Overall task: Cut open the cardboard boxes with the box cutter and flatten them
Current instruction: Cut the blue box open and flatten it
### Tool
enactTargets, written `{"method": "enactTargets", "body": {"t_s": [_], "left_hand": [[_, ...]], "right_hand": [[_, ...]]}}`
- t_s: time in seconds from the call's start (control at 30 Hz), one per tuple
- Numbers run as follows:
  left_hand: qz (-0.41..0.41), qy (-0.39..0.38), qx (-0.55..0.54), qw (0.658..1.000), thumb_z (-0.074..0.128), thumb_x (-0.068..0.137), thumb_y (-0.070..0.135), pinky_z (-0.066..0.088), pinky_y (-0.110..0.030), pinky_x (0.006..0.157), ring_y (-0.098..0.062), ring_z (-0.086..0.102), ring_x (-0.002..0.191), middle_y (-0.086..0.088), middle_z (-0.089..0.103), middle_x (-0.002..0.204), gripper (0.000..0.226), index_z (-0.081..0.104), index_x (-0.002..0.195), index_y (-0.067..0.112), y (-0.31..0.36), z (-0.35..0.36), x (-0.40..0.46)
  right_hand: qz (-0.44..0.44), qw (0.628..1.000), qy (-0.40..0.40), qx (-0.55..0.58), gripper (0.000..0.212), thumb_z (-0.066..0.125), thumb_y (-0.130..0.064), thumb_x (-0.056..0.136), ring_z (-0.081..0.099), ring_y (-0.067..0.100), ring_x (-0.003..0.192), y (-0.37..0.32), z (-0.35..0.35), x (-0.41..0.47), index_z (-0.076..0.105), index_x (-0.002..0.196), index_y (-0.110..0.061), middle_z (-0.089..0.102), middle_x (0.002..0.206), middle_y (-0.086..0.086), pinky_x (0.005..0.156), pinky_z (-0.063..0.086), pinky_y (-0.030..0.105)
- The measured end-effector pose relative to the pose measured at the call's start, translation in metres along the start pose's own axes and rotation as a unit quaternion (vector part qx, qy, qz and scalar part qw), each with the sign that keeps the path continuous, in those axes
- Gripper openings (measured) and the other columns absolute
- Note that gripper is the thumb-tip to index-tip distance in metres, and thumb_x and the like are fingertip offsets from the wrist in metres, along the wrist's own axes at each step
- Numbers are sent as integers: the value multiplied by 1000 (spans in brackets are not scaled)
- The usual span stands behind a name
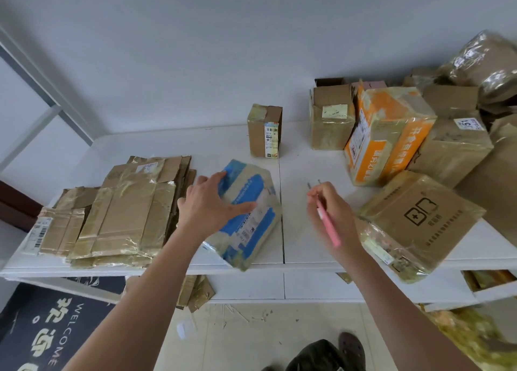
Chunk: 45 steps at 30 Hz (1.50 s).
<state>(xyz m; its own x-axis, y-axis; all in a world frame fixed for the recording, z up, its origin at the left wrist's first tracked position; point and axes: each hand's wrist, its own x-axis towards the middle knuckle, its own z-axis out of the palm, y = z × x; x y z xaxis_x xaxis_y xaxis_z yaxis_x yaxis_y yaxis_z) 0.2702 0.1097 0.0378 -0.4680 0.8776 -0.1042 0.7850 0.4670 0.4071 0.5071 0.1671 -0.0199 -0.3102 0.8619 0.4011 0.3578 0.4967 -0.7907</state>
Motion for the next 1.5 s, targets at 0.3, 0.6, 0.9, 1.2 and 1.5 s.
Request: {"method": "enactTargets", "body": {"t_s": [0.3, 0.6, 0.9, 1.2, 1.5], "left_hand": [[-66, -11, -9, 998, 48, 69, 88, 49, -38, 79, -21, 60, 101, 4, 63, 119, 92, 28, 145, 40, -11, -3, -6], [-113, -24, -57, 992, 51, 89, 66, 51, -36, 79, -18, 62, 98, 2, 62, 124, 67, 37, 144, 31, -24, -15, -14], [-198, -85, -382, 899, 62, 95, 36, 60, -32, 56, -20, 72, 83, -7, 70, 104, 41, 54, 128, 14, -29, -4, -24], [-186, 5, -331, 925, 64, 94, 25, 62, -37, 57, -19, 70, 68, -6, 68, 87, 23, 64, 112, 10, -28, 5, -26], [-183, 12, -328, 927, 63, 95, 23, 62, -40, 59, -22, 71, 72, -9, 70, 92, 16, 65, 105, 11, -35, 4, -27]], "right_hand": [[9, 874, -259, -411, 47, 49, -6, 92, 55, 23, 110, 48, 41, 19, 42, 138, -16, 62, 114, 4, 86, 44, 32], [184, 962, -196, 44, 40, 48, -25, 102, 65, 17, 103, -6, 52, 44, 47, 142, -27, 64, 116, 0, 79, 54, 19], [104, 965, -234, -57, 52, 49, -27, 103, 62, 19, 110, -81, 74, 33, 34, 152, -16, 61, 129, 5, 93, 52, 33], [84, 951, -255, -155, 74, 67, -53, 86, 56, 13, 83, -96, 79, 37, 40, 141, -11, 55, 97, -3, 55, 35, 17], [214, 923, -306, 90, 7, 66, -28, 88, 70, 8, 71, -84, 55, 59, 71, 89, -32, 73, 79, -7, 54, 50, 18]]}}
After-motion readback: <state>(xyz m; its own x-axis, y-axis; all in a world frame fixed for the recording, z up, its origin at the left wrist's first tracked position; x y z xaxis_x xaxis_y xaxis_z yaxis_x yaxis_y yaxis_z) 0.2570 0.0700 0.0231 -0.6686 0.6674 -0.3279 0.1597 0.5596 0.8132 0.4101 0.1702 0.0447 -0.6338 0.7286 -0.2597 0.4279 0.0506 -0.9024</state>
